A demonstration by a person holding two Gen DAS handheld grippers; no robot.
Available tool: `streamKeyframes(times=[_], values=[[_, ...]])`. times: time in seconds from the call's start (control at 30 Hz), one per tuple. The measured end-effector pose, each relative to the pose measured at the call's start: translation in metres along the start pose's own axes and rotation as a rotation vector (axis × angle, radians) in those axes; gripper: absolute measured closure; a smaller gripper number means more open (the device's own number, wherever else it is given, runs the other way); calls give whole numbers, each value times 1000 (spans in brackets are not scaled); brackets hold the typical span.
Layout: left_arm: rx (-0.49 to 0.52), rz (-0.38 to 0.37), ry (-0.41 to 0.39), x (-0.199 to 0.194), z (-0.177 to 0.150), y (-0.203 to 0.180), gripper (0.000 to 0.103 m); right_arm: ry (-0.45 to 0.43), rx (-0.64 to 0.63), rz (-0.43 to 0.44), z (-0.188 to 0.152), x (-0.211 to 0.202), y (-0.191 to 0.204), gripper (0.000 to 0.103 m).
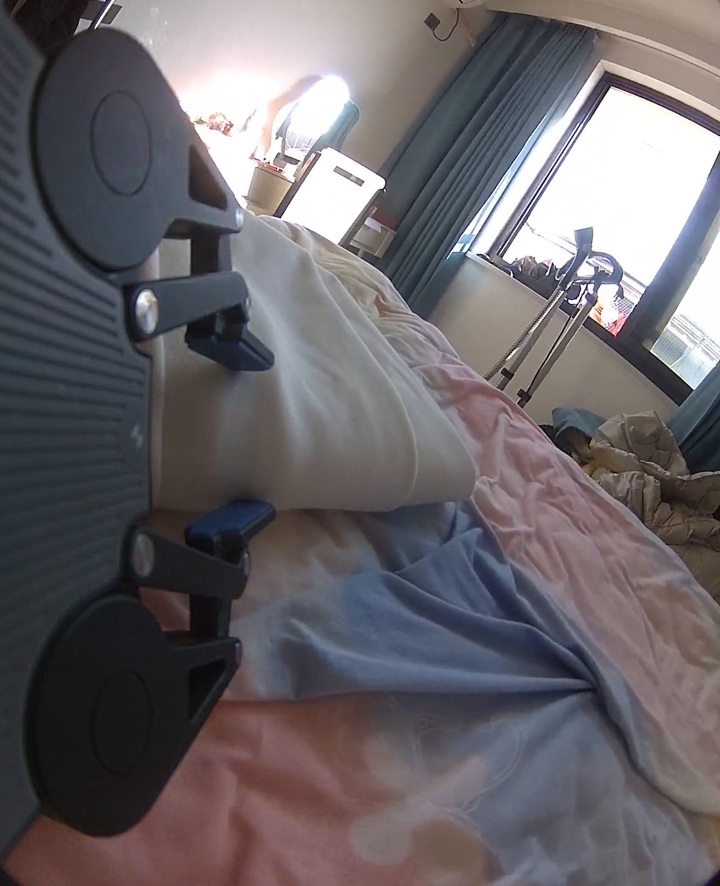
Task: Fold clothes
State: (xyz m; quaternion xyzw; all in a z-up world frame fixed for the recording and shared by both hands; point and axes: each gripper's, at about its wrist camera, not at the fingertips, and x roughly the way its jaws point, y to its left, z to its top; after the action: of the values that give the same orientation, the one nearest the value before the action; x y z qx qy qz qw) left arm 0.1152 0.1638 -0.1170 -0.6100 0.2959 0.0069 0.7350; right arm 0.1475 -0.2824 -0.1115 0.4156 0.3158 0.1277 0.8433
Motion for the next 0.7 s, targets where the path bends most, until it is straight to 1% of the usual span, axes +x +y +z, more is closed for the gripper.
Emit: streamKeyframes(times=[0.1,0.13,0.23,0.27,0.33,0.43,0.5,0.53,0.57,0.6,0.67,0.7], values=[[9,-6,-4,1,-1,-3,30,25,23,31,7,21,-5,36],[15,-8,-6,3,-1,-3,30,34,31,41,9,28,-7,36],[24,-11,-4,11,0,-3,23,59,54,73,16,49,-12,36],[37,-7,-6,14,0,-5,21,67,47,73,17,55,-12,36],[69,4,-15,19,-1,-9,20,72,10,49,16,62,-6,36],[94,12,-35,20,-5,-12,20,67,-17,15,15,68,-2,43],[105,16,-44,19,-7,-12,24,60,-7,2,15,67,-2,51],[111,22,-47,14,-10,-10,30,54,0,-2,15,66,-2,53],[113,28,-50,9,-12,-8,35,47,6,-8,14,64,-1,58],[109,26,-52,7,-12,-8,38,39,8,-15,14,62,1,62],[105,20,-59,3,-12,-9,49,17,-11,-31,14,55,10,67],[101,17,-63,1,-13,-10,51,5,-24,-38,14,51,15,70]])
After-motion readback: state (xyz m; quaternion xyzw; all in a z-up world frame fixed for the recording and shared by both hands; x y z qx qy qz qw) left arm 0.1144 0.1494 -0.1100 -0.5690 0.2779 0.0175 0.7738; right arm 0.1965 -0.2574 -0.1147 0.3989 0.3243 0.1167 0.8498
